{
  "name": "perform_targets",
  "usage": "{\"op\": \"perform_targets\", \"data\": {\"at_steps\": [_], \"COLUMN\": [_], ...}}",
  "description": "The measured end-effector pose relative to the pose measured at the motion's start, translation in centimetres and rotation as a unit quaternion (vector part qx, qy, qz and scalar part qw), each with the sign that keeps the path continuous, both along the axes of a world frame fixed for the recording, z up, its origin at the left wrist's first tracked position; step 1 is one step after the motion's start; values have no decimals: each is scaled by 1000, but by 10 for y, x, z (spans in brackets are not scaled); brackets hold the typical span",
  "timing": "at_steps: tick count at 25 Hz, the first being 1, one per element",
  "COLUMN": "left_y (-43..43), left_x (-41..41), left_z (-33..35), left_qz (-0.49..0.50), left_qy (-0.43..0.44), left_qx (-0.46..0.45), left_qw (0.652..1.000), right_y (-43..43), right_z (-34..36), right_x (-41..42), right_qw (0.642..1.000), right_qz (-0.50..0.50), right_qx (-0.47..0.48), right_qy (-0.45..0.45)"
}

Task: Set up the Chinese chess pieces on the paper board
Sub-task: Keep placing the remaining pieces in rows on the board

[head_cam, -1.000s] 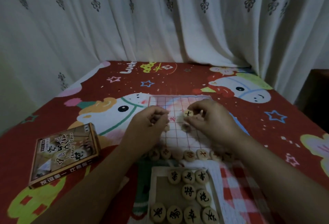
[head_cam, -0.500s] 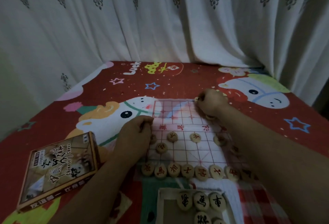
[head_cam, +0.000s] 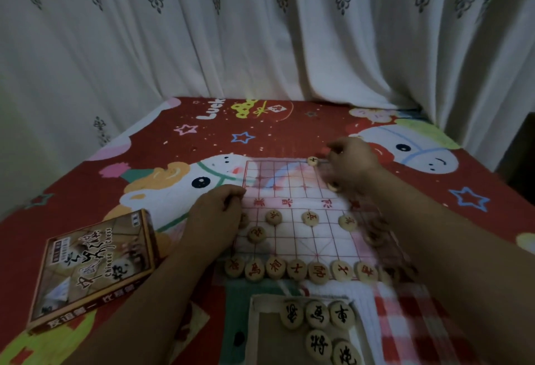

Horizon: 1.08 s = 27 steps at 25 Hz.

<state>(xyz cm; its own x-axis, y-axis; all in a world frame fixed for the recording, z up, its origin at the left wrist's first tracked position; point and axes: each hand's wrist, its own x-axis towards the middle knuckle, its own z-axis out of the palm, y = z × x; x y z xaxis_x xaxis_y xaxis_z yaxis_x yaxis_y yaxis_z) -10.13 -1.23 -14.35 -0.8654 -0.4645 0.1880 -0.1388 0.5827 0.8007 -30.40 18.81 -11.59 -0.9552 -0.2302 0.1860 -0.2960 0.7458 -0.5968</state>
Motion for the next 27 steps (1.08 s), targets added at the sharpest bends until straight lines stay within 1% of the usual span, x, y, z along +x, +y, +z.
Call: {"op": "perform_targets", "data": {"at_steps": [2, 4, 6, 9, 10, 11, 13, 14, 16, 18, 20, 22, 24, 26, 27], "left_y": [0, 1, 3, 5, 6, 6, 5, 5, 3, 3, 3, 2, 4, 6, 8], "left_x": [2, 3, 4, 6, 5, 6, 6, 6, 6, 5, 4, 4, 5, 9, 14], "left_z": [1, 2, 3, 5, 4, 4, 3, 2, 0, 0, 0, -1, 0, 6, 12], "left_qz": [-3, -9, -8, -11, -14, -13, -10, -11, -8, -7, -9, -10, -12, -29, -53], "left_qy": [8, 16, 17, 27, 28, 30, 39, 44, 49, 52, 62, 69, 75, 102, 114], "left_qx": [-3, -5, -12, -21, -21, -21, -16, -13, -13, -18, -23, -14, -21, -72, -102], "left_qw": [1000, 1000, 1000, 999, 999, 999, 999, 999, 999, 998, 998, 997, 997, 992, 987], "right_y": [15, 26, 36, 45, 46, 47, 48, 47, 46, 46, 45, 44, 47, 55, 60], "right_z": [8, 16, 21, 27, 30, 33, 34, 32, 26, 19, 15, 15, 17, 25, 30], "right_x": [32, 73, 118, 173, 186, 198, 215, 220, 226, 229, 232, 235, 234, 226, 222], "right_qw": [998, 991, 983, 968, 962, 955, 935, 925, 915, 908, 901, 898, 904, 921, 925], "right_qz": [18, 67, 135, 231, 256, 286, 342, 357, 370, 377, 389, 400, 398, 367, 355], "right_qx": [-64, -113, -122, -98, -79, -40, 74, 119, 160, 169, 173, 171, 146, 126, 131], "right_qy": [23, 22, -2, -29, -46, -60, -65, -51, 10, 63, 81, 71, 50, 19, 4]}}
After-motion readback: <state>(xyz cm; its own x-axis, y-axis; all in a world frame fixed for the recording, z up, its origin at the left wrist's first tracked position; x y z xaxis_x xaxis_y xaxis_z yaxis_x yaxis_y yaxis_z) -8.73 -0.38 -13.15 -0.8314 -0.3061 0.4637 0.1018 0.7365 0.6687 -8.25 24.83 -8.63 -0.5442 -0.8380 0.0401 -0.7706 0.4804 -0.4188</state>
